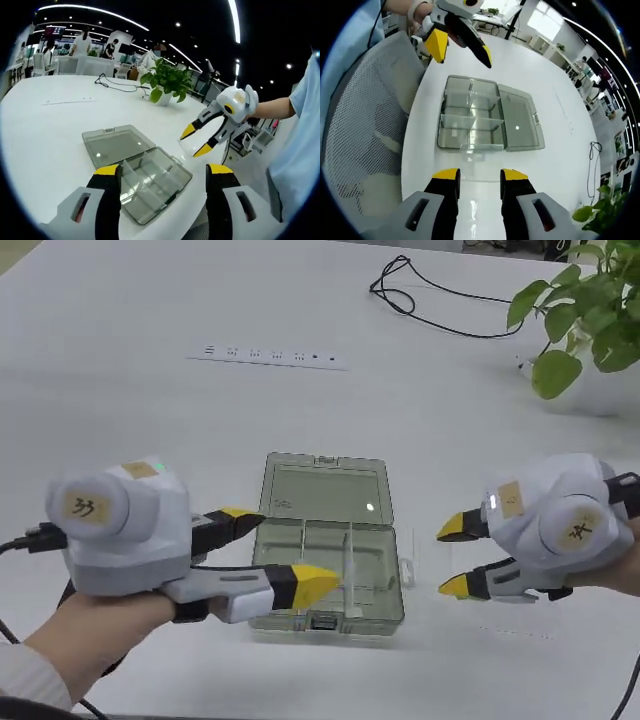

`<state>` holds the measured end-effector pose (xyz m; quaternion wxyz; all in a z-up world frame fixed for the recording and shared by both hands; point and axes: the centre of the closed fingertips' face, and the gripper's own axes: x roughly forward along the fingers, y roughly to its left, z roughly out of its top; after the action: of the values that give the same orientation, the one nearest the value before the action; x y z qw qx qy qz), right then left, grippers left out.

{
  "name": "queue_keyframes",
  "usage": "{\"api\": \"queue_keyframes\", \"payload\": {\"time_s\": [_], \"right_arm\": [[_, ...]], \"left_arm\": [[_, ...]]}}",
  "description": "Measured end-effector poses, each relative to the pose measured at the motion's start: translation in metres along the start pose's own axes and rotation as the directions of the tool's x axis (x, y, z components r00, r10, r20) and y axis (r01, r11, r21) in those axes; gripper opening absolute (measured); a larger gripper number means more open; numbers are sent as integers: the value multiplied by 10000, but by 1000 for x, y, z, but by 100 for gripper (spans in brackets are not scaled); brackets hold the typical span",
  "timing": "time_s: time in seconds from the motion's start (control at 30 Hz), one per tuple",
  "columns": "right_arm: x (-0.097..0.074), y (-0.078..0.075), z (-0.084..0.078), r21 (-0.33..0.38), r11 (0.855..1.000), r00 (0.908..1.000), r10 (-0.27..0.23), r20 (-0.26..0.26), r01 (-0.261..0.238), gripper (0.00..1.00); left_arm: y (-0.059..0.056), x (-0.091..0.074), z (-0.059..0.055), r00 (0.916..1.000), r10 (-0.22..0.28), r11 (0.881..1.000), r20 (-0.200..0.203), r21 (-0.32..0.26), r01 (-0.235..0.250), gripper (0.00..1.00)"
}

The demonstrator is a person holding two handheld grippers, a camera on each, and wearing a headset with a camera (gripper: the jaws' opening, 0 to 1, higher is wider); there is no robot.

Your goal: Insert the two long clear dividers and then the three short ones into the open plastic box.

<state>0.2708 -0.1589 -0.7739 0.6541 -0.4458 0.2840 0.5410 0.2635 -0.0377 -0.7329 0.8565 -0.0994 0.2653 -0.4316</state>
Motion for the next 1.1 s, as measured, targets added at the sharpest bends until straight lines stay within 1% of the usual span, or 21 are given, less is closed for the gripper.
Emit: {"api": "queue_keyframes", "payload": {"time_s": [0.07, 0.1, 0.13, 0.17, 0.2, 0.33, 0.37, 0.4, 0.43, 0.5, 0.53, 0.57, 0.6, 0.63, 0.67, 0.7, 0.73, 0.8, 0.93, 1.03, 1.1], "right_arm": [[-4, -2, 11, -261, 9994, 9996, -210, 162, 214, 32], [-6, -2, 17, -372, 9988, 9994, -300, 175, 307, 32], [-7, -2, 21, -512, 9980, 9991, -366, 211, 377, 32], [-8, -3, 26, -608, 9968, 9985, -496, 245, 511, 32], [-9, -4, 30, -751, 9953, 9978, -593, 312, 615, 32], [-11, -3, 45, -1003, 9928, 9970, -618, 469, 662, 32], [-11, -3, 49, -1189, 9902, 9965, -680, 489, 734, 32], [-11, -3, 51, -1378, 9874, 9963, -712, 476, 772, 32], [-11, -1, 54, -1407, 9876, 9970, -638, 449, 696, 32], [-10, -2, 59, -1420, 9868, 9963, -719, 475, 780, 32], [-10, -1, 60, -1439, 9868, 9966, -681, 467, 741, 32], [-10, -1, 64, -1539, 9848, 9959, -724, 545, 800, 32], [-10, -1, 65, -1595, 9841, 9961, -700, 538, 777, 32], [-9, 0, 66, -1644, 9836, 9964, -665, 520, 742, 32], [-9, 1, 67, -1759, 9813, 9962, -697, 524, 780, 32], [-9, 1, 68, -1818, 9801, 9961, -711, 518, 794, 32], [-9, 1, 68, -1846, 9799, 9964, -669, 514, 753, 32], [-9, 1, 71, -1897, 9788, 9961, -680, 556, 774, 32], [-9, 3, 74, -2086, 9750, 9962, -666, 557, 769, 32], [-9, 3, 77, -2220, 9718, 9960, -687, 568, 797, 32], [-8, 4, 78, -2320, 9695, 9960, -677, 579, 794, 32]], "left_arm": [[-4, 4, -1, 9997, -215, 9988, -153, -446, 208, 64], [-10, 8, 0, 9985, -520, 9956, -168, -789, 505, 62], [-13, 9, 0, 9974, -689, 9929, -218, -981, 665, 59], [-16, 12, 1, 9969, -779, 9907, -148, -1128, 757, 55], [-18, 14, 0, 9960, -859, 9896, -240, -1182, 825, 53], [-27, 23, 0, 9921, -1207, 9810, -343, -1571, 1140, 43], [-30, 26, 0, 9903, -1338, 9769, -385, -1734, 1252, 41], [-32, 28, 1, 9900, -1362, 9751, -359, -1812, 1276, 40], [-34, 30, 0, 9890, -1427, 9697, -385, -2059, 1319, 39], [-36, 32, 1, 9876, -1527, 9653, -359, -2196, 1413, 36], [-35, 33, -1, 9877, -1505, 9632, -425, -2312, 1368, 34], [-35, 34, -2, 9877, -1489, 9645, -471, -2273, 1346, 31], [-33, 36, -4, 9880, -1438, 9630, -571, -2381, 1264, 28], [-33, 36, -5, 9876, -1460, 9606, -572, -2468, 1277, 26], [-33, 36, -5, 9874, -1490, 9572, -529, -2581, 1306, 24], [-31, 37, -4, 9882, -1455, 9505, -476, -2838, 1262, 22], [-31, 37, -4, 9888, -1426, 9496, -438, -2878, 1242, 20], [-30, 36, -3, 9890, -1433, 9426, -360, -3094, 1254, 16], [-34, 36, -3, 9866, -1606, 9313, -286, -3354, 1419, 9], [-37, 35, -3, 9831, -1815, 9206, -222, -3552, 1620, 3], [-39, 35, -3, 9812, -1921, 9184, -187, -3559, 1730, 0]]}}
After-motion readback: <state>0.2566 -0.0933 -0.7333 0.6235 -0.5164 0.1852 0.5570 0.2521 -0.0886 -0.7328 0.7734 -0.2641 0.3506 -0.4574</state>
